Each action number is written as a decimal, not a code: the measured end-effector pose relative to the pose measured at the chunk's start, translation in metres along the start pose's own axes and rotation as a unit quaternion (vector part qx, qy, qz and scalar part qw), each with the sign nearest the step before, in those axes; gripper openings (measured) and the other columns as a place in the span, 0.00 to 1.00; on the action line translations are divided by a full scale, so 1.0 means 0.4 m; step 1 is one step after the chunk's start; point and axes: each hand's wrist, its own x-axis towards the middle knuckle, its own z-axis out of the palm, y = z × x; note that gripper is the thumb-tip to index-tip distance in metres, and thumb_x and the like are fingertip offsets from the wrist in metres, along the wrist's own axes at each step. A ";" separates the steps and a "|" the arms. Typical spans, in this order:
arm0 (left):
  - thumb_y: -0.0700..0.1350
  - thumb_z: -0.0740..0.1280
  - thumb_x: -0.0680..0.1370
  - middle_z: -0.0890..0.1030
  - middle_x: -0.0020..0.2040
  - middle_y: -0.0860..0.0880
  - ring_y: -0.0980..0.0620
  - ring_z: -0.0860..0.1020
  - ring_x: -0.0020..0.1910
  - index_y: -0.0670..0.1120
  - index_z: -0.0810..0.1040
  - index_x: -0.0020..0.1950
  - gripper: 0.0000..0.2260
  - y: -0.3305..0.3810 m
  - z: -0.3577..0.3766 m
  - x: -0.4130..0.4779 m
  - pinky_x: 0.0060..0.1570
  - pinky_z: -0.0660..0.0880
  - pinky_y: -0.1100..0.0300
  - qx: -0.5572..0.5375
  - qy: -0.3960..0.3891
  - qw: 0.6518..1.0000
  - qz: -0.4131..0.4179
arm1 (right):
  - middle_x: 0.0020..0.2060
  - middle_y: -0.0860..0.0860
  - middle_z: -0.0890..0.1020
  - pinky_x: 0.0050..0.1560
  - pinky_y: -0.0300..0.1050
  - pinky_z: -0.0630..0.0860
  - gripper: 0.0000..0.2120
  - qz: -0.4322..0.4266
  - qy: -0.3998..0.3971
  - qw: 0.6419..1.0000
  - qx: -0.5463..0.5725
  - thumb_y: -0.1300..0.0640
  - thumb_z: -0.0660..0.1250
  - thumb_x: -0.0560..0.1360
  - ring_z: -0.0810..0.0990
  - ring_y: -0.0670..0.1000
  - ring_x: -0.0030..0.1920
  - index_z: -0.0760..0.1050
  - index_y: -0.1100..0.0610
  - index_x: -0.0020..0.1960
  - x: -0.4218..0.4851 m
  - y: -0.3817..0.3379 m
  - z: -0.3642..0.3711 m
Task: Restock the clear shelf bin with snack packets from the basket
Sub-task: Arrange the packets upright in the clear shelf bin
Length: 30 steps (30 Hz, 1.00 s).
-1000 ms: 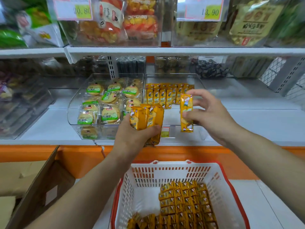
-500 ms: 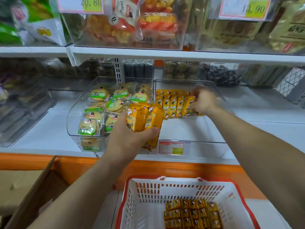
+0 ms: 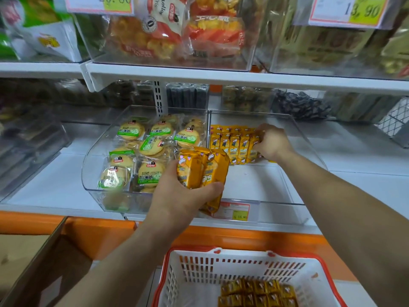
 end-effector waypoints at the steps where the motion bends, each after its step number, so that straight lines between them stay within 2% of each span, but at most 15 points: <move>1: 0.49 0.82 0.68 0.87 0.45 0.59 0.58 0.86 0.43 0.56 0.76 0.57 0.22 0.000 0.001 0.000 0.42 0.83 0.62 -0.004 -0.002 1.000 -0.002 | 0.52 0.58 0.84 0.49 0.50 0.81 0.22 0.003 -0.009 1.000 0.011 0.62 0.70 0.70 0.82 0.60 0.51 0.75 0.56 0.63 -0.007 -0.001 -0.008; 5: 0.47 0.82 0.69 0.87 0.43 0.59 0.58 0.86 0.42 0.55 0.77 0.55 0.20 0.007 0.011 -0.002 0.37 0.82 0.64 -0.019 -0.005 1.000 -0.007 | 0.50 0.58 0.84 0.49 0.49 0.79 0.22 -0.010 0.007 1.000 0.025 0.60 0.73 0.68 0.82 0.59 0.51 0.76 0.58 0.62 -0.074 -0.010 -0.068; 7: 0.46 0.82 0.68 0.87 0.43 0.58 0.57 0.86 0.42 0.55 0.78 0.55 0.20 0.010 0.018 -0.008 0.38 0.83 0.63 -0.025 -0.008 1.000 -0.010 | 0.50 0.55 0.83 0.50 0.47 0.78 0.19 -0.024 0.008 0.997 0.073 0.60 0.75 0.68 0.83 0.56 0.48 0.77 0.56 0.58 -0.141 -0.019 -0.107; 9: 0.45 0.82 0.68 0.87 0.44 0.56 0.56 0.86 0.42 0.54 0.77 0.56 0.21 0.013 0.027 -0.017 0.40 0.83 0.60 -0.032 -0.015 0.999 -0.018 | 0.47 0.51 0.82 0.47 0.42 0.78 0.13 -0.041 -0.022 0.987 0.153 0.60 0.76 0.70 0.83 0.53 0.42 0.77 0.52 0.50 -0.235 -0.023 -0.144; 11: 0.45 0.82 0.68 0.87 0.43 0.55 0.55 0.87 0.41 0.54 0.77 0.56 0.22 0.014 0.040 -0.028 0.38 0.83 0.60 -0.034 -0.026 0.999 -0.025 | 0.43 0.47 0.82 0.39 0.33 0.75 0.11 -0.045 -0.055 0.976 0.206 0.59 0.76 0.71 0.82 0.49 0.40 0.77 0.48 0.47 -0.338 -0.027 -0.176; 13: 0.45 0.82 0.67 0.88 0.44 0.54 0.53 0.87 0.42 0.53 0.77 0.56 0.22 0.012 0.054 -0.044 0.41 0.84 0.56 -0.028 -0.035 0.999 -0.030 | 0.42 0.47 0.83 0.39 0.37 0.77 0.09 -0.035 -0.099 0.955 0.276 0.59 0.73 0.73 0.83 0.49 0.41 0.79 0.48 0.50 -0.432 -0.038 -0.198; 15: 0.45 0.83 0.67 0.87 0.44 0.54 0.52 0.87 0.43 0.53 0.78 0.55 0.22 0.010 0.072 -0.062 0.44 0.84 0.53 -0.018 -0.047 0.998 -0.029 | 0.44 0.51 0.85 0.39 0.43 0.80 0.10 -0.009 -0.139 0.913 0.384 0.60 0.69 0.77 0.85 0.51 0.42 0.78 0.50 0.57 -0.500 -0.056 -0.208; 18: 0.44 0.82 0.67 0.88 0.43 0.54 0.53 0.86 0.43 0.51 0.80 0.57 0.21 0.012 0.099 -0.089 0.42 0.83 0.58 -0.007 -0.072 0.997 -0.012 | 0.46 0.53 0.85 0.38 0.42 0.80 0.14 0.035 -0.179 0.857 0.482 0.56 0.66 0.80 0.86 0.53 0.44 0.74 0.45 0.64 -0.550 -0.090 -0.211; 20: 0.44 0.82 0.67 0.88 0.45 0.52 0.52 0.87 0.44 0.51 0.80 0.58 0.22 0.013 0.115 -0.105 0.45 0.83 0.55 -0.006 -0.087 0.996 -0.004 | 0.46 0.53 0.85 0.38 0.43 0.80 0.15 0.040 -0.185 0.850 0.491 0.51 0.67 0.79 0.86 0.52 0.44 0.74 0.44 0.65 -0.558 -0.101 -0.211; 22: 0.44 0.82 0.68 0.88 0.46 0.51 0.51 0.87 0.45 0.51 0.80 0.59 0.22 0.015 0.128 -0.117 0.48 0.84 0.52 -0.004 -0.095 0.995 0.005 | 0.47 0.55 0.84 0.38 0.44 0.80 0.16 0.041 -0.174 0.865 0.470 0.48 0.69 0.77 0.85 0.52 0.43 0.75 0.46 0.64 -0.558 -0.103 -0.213; 24: 0.44 0.82 0.68 0.88 0.46 0.51 0.52 0.86 0.45 0.52 0.80 0.58 0.22 0.014 0.137 -0.127 0.46 0.84 0.56 0.004 -0.101 0.995 0.017 | 0.48 0.60 0.82 0.36 0.43 0.79 0.19 0.050 -0.169 0.875 0.451 0.46 0.73 0.74 0.85 0.51 0.40 0.75 0.49 0.63 -0.556 -0.100 -0.212; 26: 0.44 0.82 0.69 0.88 0.46 0.50 0.52 0.86 0.44 0.51 0.80 0.59 0.21 0.014 0.141 -0.134 0.41 0.83 0.59 -0.003 -0.113 0.993 0.019 | 0.43 0.63 0.80 0.34 0.42 0.78 0.19 0.057 -0.169 0.873 0.453 0.50 0.75 0.73 0.84 0.51 0.36 0.75 0.51 0.62 -0.549 -0.094 -0.210; 28: 0.45 0.82 0.68 0.88 0.46 0.47 0.49 0.87 0.43 0.49 0.80 0.59 0.22 0.015 0.141 -0.134 0.36 0.82 0.58 -0.059 -0.122 0.991 -0.009 | 0.40 0.59 0.81 0.36 0.45 0.80 0.17 0.062 -0.165 0.860 0.479 0.55 0.75 0.74 0.83 0.51 0.35 0.76 0.52 0.61 -0.539 -0.085 -0.214; 30: 0.49 0.81 0.64 0.88 0.47 0.46 0.46 0.87 0.43 0.49 0.80 0.59 0.25 0.019 0.136 -0.128 0.37 0.83 0.54 -0.109 -0.121 0.986 -0.042 | 0.44 0.58 0.85 0.38 0.47 0.81 0.18 0.071 -0.164 0.836 0.518 0.58 0.74 0.74 0.83 0.52 0.37 0.76 0.54 0.62 -0.528 -0.073 -0.222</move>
